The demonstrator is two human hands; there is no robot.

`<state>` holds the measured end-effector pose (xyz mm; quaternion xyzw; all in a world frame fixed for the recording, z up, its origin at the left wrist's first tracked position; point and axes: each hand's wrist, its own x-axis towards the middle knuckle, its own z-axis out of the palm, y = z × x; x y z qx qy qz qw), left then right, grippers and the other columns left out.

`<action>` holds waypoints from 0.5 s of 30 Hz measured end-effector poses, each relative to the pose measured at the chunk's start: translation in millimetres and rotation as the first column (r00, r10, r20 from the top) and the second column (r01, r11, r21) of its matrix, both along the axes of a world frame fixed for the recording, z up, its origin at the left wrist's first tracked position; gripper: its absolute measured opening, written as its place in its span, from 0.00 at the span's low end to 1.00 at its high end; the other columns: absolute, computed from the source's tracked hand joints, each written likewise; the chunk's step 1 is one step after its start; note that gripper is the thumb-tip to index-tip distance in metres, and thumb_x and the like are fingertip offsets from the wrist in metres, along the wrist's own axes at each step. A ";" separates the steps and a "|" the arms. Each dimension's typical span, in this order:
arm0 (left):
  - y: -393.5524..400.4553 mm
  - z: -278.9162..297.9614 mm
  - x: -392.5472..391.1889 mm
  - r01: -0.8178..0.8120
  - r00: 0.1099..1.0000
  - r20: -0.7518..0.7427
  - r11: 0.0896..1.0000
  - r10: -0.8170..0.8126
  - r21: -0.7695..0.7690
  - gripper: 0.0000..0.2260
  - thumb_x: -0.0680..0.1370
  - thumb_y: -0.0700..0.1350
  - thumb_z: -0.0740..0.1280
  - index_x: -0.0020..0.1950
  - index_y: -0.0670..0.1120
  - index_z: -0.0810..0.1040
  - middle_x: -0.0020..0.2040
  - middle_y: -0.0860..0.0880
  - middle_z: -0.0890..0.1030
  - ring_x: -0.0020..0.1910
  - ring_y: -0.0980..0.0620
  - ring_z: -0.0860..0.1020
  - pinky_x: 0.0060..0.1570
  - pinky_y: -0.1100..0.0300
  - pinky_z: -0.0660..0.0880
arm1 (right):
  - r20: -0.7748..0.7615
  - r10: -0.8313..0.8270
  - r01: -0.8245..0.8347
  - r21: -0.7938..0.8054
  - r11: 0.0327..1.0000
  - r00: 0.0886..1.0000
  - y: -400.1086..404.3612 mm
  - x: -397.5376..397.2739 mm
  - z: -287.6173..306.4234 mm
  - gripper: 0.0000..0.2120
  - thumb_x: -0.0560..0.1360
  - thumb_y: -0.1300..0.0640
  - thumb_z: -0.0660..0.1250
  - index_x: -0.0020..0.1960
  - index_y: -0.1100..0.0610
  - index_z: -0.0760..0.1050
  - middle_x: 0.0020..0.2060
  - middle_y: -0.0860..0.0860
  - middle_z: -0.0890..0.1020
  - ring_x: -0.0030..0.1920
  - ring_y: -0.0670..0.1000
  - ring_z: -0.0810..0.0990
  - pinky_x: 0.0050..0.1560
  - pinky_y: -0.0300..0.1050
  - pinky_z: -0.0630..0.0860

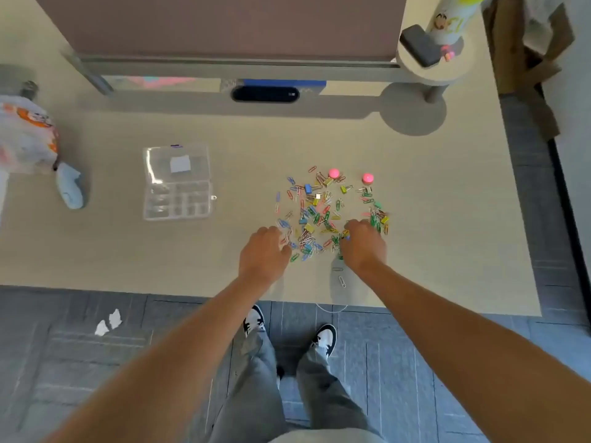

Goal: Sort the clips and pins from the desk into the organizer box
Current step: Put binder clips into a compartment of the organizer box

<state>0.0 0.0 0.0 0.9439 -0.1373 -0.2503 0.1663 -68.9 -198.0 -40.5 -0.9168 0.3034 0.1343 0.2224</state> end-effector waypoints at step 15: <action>-61.3 -75.5 32.7 0.074 0.988 0.132 0.996 -0.079 0.039 0.09 0.77 0.49 0.68 0.53 0.45 0.78 0.48 0.48 0.79 0.46 0.47 0.78 0.40 0.51 0.77 | 0.072 0.131 -0.130 -0.025 0.991 0.989 -9.6 -10.6 -48.1 0.10 0.77 0.63 0.68 0.58 0.59 0.78 0.55 0.55 0.75 0.50 0.58 0.79 0.45 0.52 0.81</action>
